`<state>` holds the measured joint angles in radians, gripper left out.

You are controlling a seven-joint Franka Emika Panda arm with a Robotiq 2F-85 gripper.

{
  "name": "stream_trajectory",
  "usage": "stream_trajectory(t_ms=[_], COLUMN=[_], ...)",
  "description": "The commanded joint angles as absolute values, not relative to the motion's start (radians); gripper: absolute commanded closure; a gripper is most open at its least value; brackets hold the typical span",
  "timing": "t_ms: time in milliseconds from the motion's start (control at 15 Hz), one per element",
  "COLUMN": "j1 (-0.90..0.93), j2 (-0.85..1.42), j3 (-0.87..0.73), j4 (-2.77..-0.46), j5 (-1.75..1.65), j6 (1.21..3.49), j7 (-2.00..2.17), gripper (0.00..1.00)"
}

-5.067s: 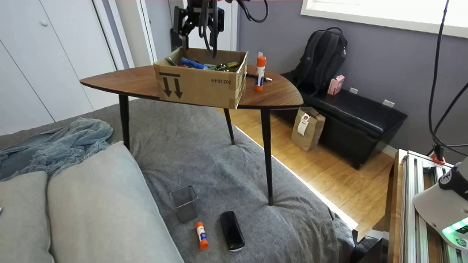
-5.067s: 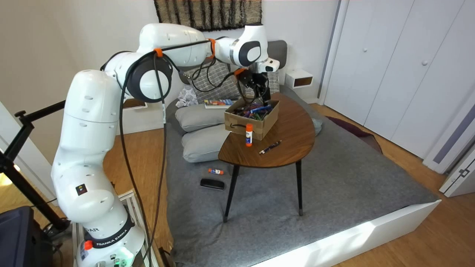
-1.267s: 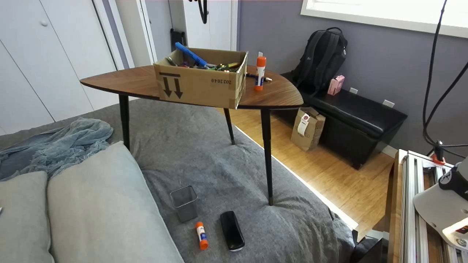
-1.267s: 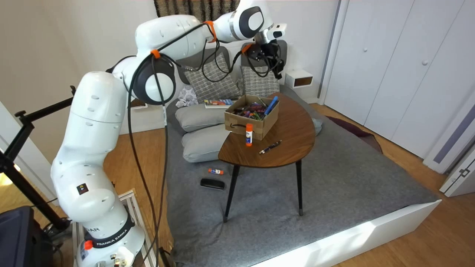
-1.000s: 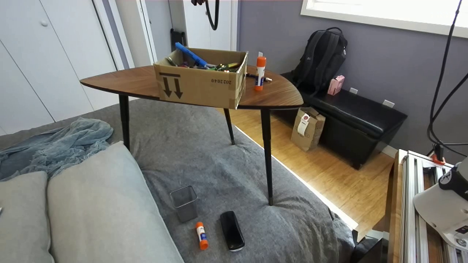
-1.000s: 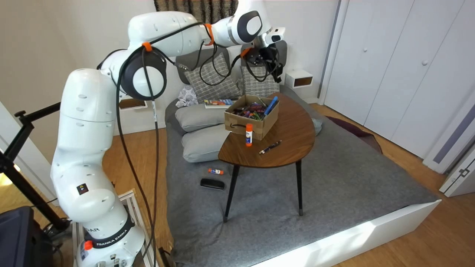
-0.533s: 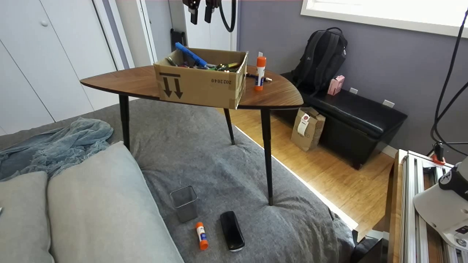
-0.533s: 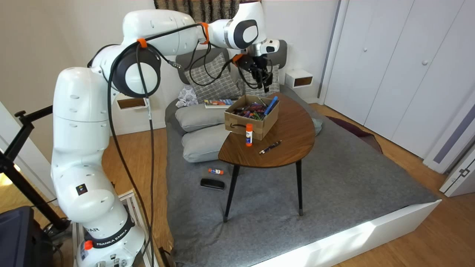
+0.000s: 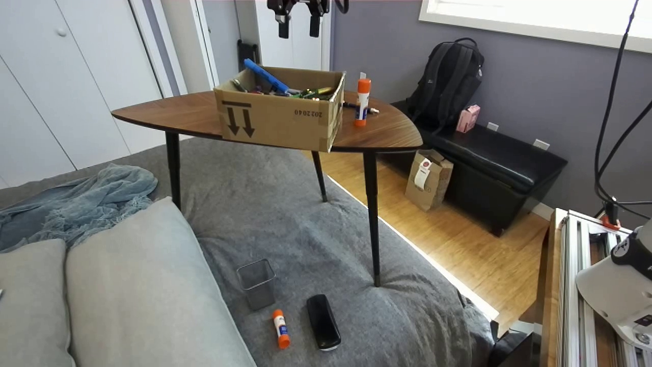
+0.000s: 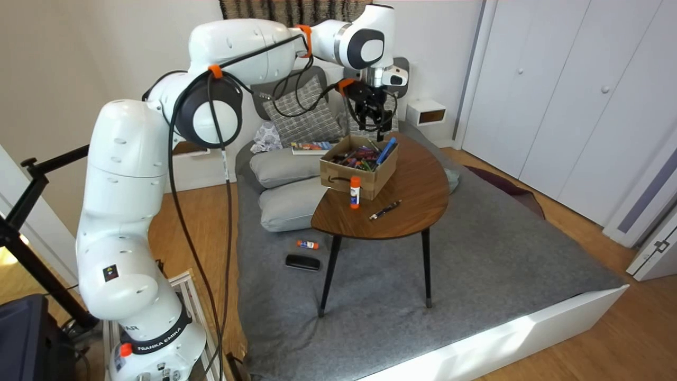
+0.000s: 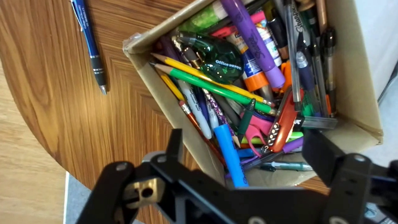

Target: Remove the blue object from the box

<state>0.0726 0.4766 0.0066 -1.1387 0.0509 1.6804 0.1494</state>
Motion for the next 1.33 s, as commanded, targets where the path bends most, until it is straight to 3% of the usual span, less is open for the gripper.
stream_trajectory(t_ms=[0,1267], j1=[0.073,0.111], j2=[0.481,0.81], j3=[0.009,0.013], j4=[-1.134,-0.739], j5=[0.051,-0.012], j6=[1.68,1.638], j7=[0.149,-0.008], gripper=[0.02,0.0])
